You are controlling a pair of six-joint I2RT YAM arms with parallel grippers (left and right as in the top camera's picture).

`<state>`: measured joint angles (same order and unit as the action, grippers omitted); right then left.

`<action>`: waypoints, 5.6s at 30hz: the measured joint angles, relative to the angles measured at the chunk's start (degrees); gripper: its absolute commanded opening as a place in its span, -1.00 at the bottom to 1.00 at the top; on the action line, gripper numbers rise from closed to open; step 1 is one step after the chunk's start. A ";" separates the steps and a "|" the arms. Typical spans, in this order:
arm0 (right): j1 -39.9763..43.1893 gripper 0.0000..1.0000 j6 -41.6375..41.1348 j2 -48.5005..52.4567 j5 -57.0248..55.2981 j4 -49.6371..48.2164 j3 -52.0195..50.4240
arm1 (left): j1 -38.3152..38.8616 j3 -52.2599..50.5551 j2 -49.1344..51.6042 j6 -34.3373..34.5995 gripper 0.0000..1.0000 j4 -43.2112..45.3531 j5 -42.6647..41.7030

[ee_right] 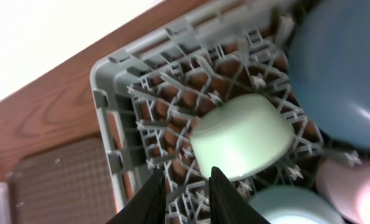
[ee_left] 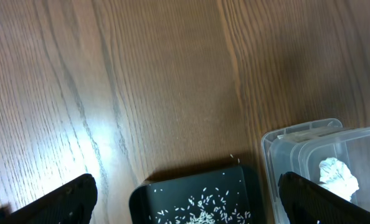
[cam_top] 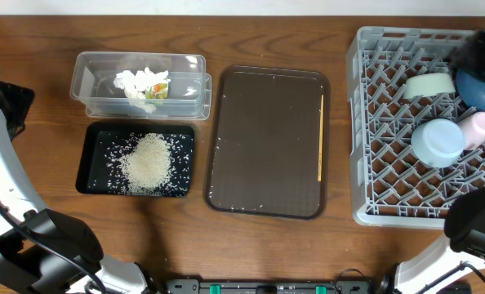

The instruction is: Sort waste into correct bins and load items into the dishwasher rack

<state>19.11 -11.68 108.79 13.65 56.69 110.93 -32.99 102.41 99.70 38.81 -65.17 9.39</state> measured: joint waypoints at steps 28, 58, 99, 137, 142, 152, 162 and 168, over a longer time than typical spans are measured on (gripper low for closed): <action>-6.27 -0.98 -0.09 11.96 -20.17 2.75 -0.11 | 0.00 0.00 0.00 0.00 0.90 0.02 0.00; -6.27 -0.98 -1.18 10.21 -21.40 -1.33 -0.11 | 0.00 0.00 0.00 0.00 0.90 0.00 0.00; -1.27 -0.98 0.13 12.35 -22.73 5.86 -0.11 | 0.00 0.00 0.00 0.00 0.90 0.00 0.00; -3.13 -0.98 -0.09 12.26 -16.13 4.72 -1.09 | 0.00 0.00 0.00 0.00 0.90 0.00 0.00; -3.82 -0.98 -0.07 12.22 -16.65 3.98 -1.18 | 0.00 0.00 0.00 0.00 0.90 0.00 0.00; -3.06 -0.98 -0.07 12.00 -18.60 3.80 -5.29 | 0.00 0.00 0.00 0.00 0.90 0.00 -0.02; -2.51 -0.97 -0.92 6.91 -18.62 5.18 -7.30 | 0.00 0.00 0.00 0.00 0.90 0.00 -0.02; -2.51 -0.97 -2.99 -5.99 -18.62 12.41 -7.06 | 0.00 0.00 0.00 0.00 0.89 0.00 0.00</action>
<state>16.60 -14.68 102.80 -4.97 69.10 103.88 -32.99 102.41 99.70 38.81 -65.17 9.39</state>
